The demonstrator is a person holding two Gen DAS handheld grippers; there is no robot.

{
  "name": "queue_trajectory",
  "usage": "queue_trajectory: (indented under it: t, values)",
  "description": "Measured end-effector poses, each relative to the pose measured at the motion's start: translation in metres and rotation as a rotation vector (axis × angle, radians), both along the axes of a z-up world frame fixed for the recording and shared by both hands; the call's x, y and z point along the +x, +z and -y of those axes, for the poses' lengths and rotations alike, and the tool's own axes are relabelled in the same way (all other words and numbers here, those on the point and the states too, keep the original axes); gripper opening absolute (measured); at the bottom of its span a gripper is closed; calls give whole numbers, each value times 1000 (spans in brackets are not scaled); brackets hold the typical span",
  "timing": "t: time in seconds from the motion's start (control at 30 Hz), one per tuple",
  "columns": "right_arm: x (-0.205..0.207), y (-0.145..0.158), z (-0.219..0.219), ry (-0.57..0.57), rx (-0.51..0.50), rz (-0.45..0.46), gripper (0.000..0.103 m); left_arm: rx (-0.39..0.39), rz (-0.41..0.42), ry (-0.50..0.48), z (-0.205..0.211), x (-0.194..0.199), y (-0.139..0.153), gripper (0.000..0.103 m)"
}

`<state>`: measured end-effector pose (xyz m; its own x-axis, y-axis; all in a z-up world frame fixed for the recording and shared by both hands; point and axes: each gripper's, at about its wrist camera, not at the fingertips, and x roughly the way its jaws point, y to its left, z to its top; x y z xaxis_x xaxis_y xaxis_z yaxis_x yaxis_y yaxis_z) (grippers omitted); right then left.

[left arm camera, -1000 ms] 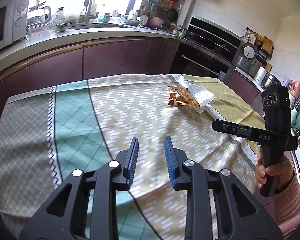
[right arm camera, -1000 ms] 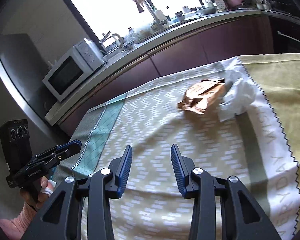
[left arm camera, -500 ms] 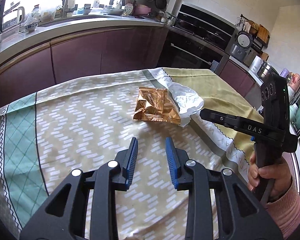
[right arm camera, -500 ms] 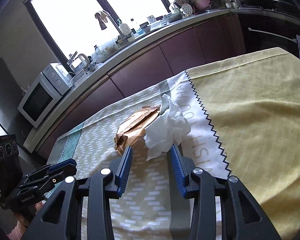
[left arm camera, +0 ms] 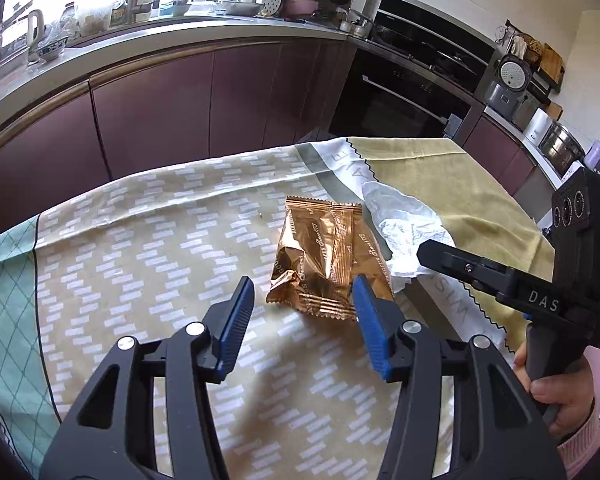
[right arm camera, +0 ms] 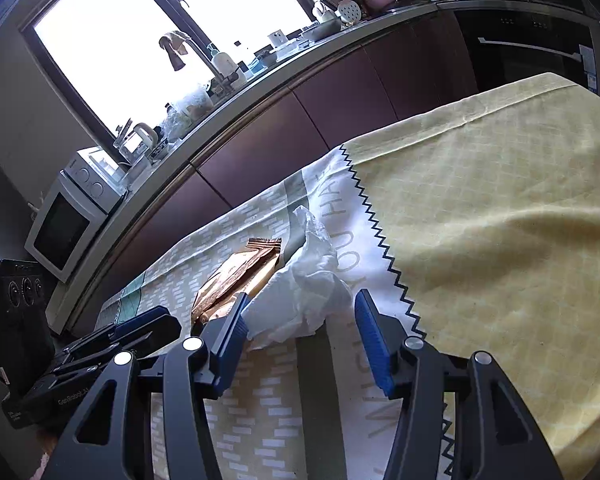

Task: Collect trash
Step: 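Grasp the gold snack bag with the left tool while the right tool grasps the white tissue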

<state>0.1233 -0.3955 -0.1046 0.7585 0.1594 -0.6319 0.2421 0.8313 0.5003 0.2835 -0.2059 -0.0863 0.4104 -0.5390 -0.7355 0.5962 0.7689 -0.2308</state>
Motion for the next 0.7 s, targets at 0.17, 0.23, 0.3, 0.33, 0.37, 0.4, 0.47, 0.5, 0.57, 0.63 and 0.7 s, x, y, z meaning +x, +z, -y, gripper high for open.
queue_trajectory:
  t: [0.17, 0.23, 0.3, 0.33, 0.37, 0.4, 0.47, 0.5, 0.57, 0.63, 0.7]
  values:
    - [6, -5, 2, 19, 21, -6, 31, 10, -56, -22, 19, 15, -18, 55]
    - [7, -6, 4, 22, 29, -8, 26, 2, -83, -30, 22, 20, -24, 52]
    - [6, -7, 5, 27, 30, -4, 19, -6, -80, -29, 23, 21, -27, 48]
    - [6, -7, 6, 31, 29, -3, 14, -7, -85, -32, 24, 22, -28, 46]
    - [5, -7, 6, 34, 29, -2, 13, -14, -89, -32, 24, 23, -28, 44]
    - [5, -7, 6, 35, 32, 0, 11, -20, -91, -31, 24, 23, -28, 43]
    - [3, -7, 7, 38, 32, 7, 7, -28, -93, -30, 23, 23, -28, 37]
    - [2, -6, 7, 39, 34, 11, 6, -33, -96, -29, 23, 23, -28, 36]
    - [-1, -4, 6, 45, 36, 23, 5, -41, -95, -30, 20, 19, -27, 32]
    - [-4, 0, 5, 51, 32, 35, 5, -51, -99, -28, 16, 16, -26, 23]
    - [-8, 3, 5, 57, 34, 44, 4, -69, -103, -28, 11, 11, -25, 20]
